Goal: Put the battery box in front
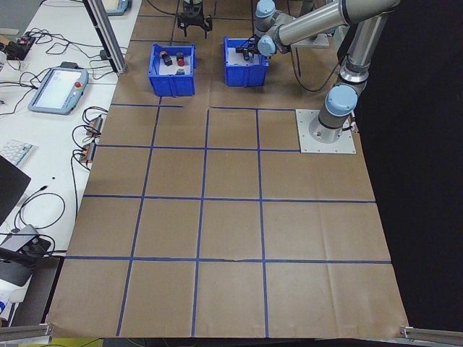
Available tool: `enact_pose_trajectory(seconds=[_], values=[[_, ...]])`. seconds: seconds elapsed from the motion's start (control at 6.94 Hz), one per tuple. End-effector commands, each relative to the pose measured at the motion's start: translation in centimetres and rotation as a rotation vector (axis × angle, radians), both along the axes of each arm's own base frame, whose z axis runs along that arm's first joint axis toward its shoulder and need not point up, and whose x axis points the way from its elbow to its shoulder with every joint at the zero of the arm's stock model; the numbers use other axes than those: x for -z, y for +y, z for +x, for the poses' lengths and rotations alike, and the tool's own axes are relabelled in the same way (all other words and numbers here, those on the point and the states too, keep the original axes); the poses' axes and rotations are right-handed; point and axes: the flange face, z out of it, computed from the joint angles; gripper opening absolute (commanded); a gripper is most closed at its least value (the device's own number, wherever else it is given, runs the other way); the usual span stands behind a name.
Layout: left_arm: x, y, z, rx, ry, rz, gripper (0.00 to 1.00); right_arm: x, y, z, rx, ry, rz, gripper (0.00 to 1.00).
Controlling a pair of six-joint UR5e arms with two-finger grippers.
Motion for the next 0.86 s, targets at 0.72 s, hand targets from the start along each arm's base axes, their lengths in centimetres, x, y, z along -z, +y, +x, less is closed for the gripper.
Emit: enact_pose_trajectory(seconds=[0.72], values=[[-2.1,0.4,0.1,-0.032,0.036,-0.048,0.00,8.0,-2.2,1.6,-0.008,0.014,0.028,1.00]])
